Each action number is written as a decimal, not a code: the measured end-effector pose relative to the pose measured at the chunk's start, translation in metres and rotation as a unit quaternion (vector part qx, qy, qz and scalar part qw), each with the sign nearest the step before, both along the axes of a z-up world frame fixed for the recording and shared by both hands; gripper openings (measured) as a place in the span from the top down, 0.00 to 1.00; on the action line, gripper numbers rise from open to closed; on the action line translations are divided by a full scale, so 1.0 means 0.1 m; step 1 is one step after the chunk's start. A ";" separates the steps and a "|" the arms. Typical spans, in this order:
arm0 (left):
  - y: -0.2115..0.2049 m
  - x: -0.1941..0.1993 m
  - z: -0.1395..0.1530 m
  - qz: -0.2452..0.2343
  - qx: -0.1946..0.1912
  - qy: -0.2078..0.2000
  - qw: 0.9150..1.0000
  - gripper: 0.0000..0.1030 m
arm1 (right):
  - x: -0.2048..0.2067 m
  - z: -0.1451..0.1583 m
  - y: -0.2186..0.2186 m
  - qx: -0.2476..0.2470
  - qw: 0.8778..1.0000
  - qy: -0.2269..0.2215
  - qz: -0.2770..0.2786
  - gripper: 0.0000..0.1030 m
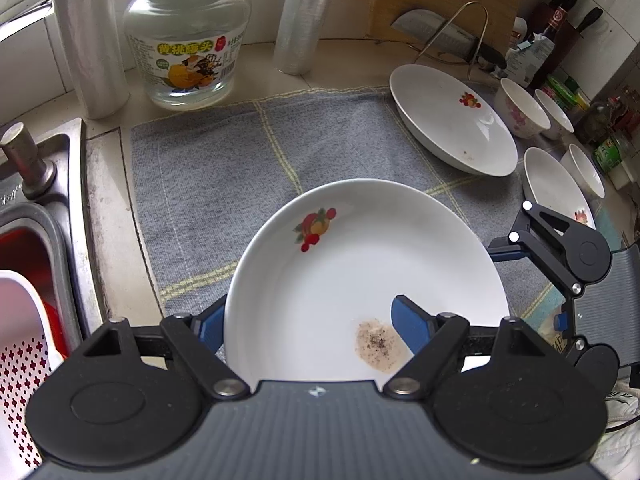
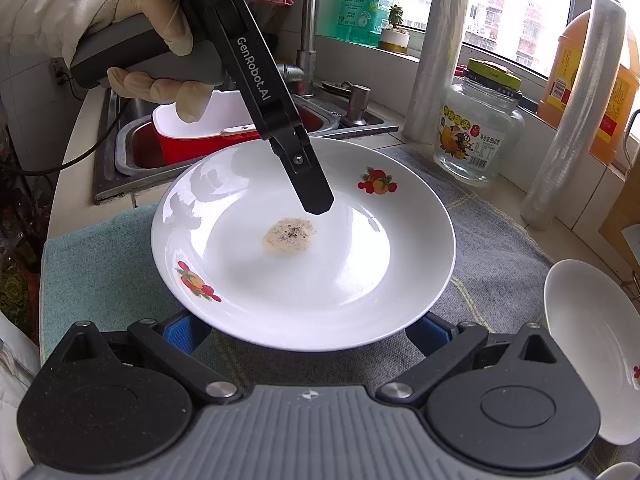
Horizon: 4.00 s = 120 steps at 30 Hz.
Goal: Organize plates and bowls
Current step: 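Carry the stained plate with the left gripper toward the sink and lower it, then open the left gripper to release the plate and pull back, then move the left gripper to the deep floral plate and grasp its rim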
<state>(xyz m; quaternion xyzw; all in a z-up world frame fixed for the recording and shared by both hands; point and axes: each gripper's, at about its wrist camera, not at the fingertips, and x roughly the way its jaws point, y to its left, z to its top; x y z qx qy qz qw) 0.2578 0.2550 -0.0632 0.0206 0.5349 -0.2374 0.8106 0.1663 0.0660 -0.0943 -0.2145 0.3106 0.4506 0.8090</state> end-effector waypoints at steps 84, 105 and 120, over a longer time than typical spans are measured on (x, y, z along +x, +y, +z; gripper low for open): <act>-2.84 -1.30 0.05 0.047 0.004 -0.137 0.989 0.02 | -0.68 0.00 -3.21 -0.005 0.972 0.035 -0.230 0.00; -2.96 -0.26 -0.38 -0.040 -0.058 0.033 0.997 0.03 | -0.51 -0.24 -2.96 0.005 0.983 0.036 -0.181 0.00; -3.26 0.15 -0.40 -0.122 -0.044 0.054 0.990 0.01 | -0.56 -0.28 -2.96 0.023 0.978 0.020 -0.208 0.00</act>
